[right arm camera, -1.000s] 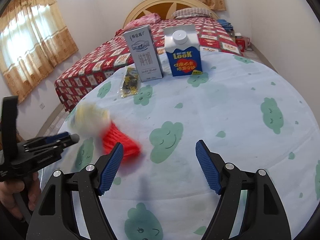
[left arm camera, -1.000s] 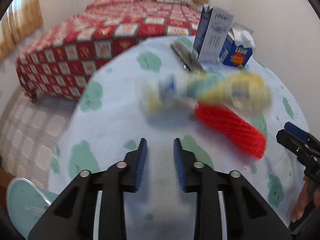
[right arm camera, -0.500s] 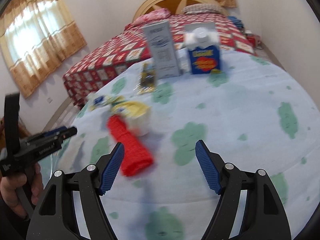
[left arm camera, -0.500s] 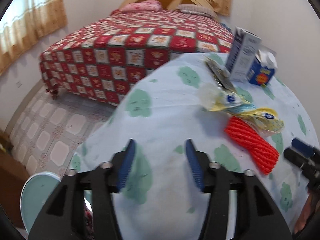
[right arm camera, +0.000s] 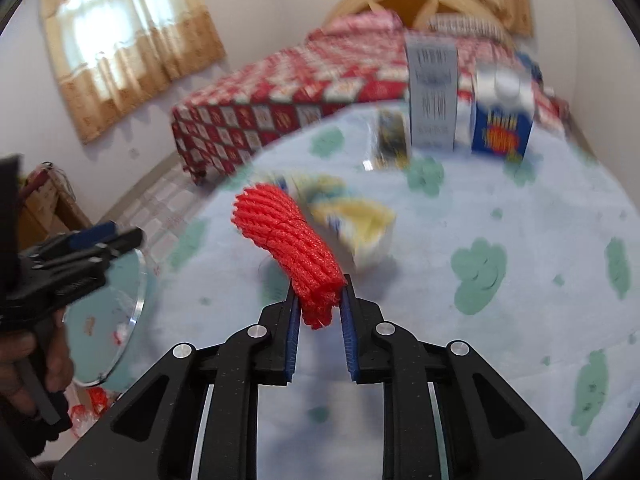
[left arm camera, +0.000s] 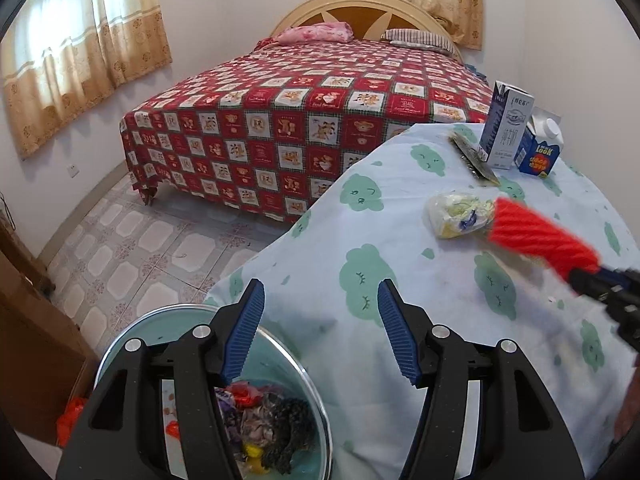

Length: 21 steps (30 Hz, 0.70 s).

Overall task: Collect trash
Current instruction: 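Grasp the yellow-blue wrapper with the left tool while the right tool holds the red mesh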

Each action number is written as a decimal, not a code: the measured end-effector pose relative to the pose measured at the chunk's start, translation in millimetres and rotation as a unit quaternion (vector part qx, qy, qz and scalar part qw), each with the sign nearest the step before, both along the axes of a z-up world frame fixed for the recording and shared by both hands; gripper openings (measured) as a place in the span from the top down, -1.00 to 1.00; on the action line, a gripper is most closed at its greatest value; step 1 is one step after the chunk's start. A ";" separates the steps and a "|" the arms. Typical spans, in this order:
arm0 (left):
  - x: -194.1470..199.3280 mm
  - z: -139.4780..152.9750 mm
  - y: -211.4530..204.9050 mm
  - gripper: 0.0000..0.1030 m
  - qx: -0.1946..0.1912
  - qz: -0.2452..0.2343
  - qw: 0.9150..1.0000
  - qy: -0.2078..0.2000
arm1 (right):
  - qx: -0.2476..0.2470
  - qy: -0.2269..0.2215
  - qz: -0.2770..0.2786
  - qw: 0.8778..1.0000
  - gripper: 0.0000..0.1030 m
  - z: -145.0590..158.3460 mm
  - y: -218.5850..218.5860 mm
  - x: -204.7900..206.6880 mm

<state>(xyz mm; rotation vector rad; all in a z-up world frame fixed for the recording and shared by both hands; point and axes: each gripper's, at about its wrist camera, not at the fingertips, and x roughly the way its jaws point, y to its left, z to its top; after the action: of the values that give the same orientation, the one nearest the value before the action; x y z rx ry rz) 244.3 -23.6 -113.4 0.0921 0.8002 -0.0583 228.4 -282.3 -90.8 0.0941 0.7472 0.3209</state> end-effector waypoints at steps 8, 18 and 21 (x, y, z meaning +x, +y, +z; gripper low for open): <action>12.8 5.1 -34.9 -0.14 0.001 -0.034 0.999 -0.002 | -0.024 -0.032 -0.079 0.996 0.62 16.2 -68.8 -20.5; 87.5 -13.5 -99.4 -0.13 -0.005 -0.069 0.997 0.033 | -0.021 -0.005 -0.147 0.989 0.62 -12.6 -146.6 -1.7; 99.6 -34.3 -111.0 -0.02 0.004 -0.079 0.995 0.061 | -0.018 0.000 -0.141 0.990 0.62 -16.9 -152.9 5.0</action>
<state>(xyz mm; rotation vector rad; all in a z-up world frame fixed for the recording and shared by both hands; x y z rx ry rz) 343.9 -134.6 -147.6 0.1595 0.9142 -0.2113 233.4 -435.3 -107.6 0.1641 0.7287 0.0377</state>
